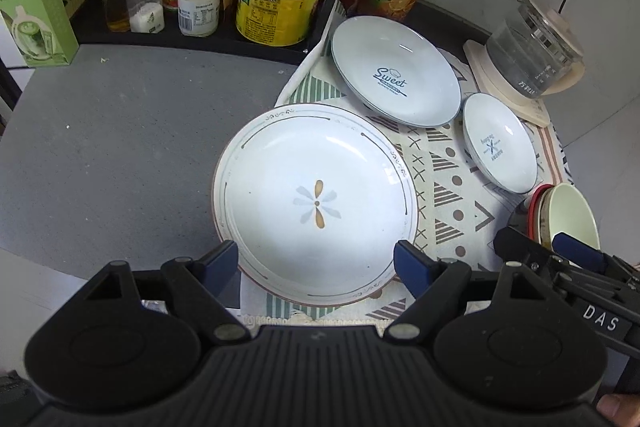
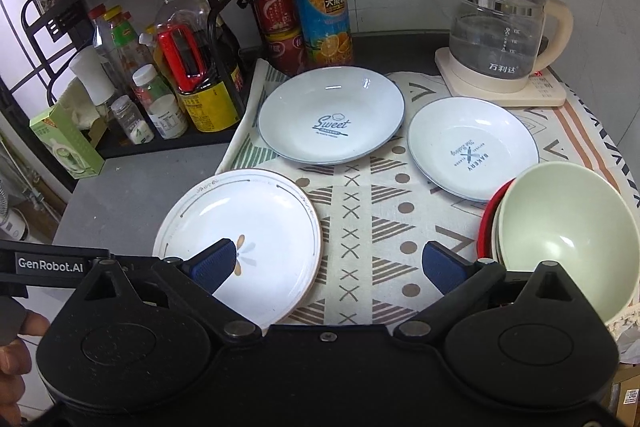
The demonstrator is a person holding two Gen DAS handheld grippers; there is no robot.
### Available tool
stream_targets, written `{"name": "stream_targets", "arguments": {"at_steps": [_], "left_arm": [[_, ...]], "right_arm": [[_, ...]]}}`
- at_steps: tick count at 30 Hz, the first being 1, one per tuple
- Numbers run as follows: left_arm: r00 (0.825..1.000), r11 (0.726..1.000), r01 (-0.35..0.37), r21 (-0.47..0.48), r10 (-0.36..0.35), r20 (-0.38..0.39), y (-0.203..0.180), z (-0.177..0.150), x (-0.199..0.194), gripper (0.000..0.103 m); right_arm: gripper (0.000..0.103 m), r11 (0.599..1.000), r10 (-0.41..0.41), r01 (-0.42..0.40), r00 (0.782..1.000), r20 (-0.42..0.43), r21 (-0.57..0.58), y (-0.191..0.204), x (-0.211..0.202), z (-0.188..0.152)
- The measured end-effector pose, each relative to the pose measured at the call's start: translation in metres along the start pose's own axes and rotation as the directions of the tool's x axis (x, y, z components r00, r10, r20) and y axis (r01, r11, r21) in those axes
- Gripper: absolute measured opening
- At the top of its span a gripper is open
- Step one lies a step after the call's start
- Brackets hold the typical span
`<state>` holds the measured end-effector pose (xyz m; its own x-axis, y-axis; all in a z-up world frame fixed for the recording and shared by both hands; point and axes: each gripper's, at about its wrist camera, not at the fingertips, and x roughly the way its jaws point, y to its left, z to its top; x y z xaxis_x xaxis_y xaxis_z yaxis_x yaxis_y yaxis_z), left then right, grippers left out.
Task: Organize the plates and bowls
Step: 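Move the left tool toward the large white flower plate, then move both tools forward to the rim of the white 'Sweet' plate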
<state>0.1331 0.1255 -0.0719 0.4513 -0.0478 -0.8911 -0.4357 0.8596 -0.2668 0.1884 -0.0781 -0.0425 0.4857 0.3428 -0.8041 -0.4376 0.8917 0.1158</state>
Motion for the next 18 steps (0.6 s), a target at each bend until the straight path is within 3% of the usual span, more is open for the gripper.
{"name": "stream_targets", "arguments": {"at_steps": [7,18], "left_arm": [[0.999,0.999,0.030,-0.037,-0.029,0.024,0.008,0.008,0.000,0.083],[0.999,0.992,0.022,-0.124,-0.016,0.051,0.018,0.040,0.014,0.083]], "right_arm": [[0.100,1.000,0.003,-0.003,1.000,-0.011,-0.014,0.008,0.008,0.005],[0.100,0.999,0.043,-0.043,0.999,-0.013,-0.016,0.002,0.037,0.024]]}}
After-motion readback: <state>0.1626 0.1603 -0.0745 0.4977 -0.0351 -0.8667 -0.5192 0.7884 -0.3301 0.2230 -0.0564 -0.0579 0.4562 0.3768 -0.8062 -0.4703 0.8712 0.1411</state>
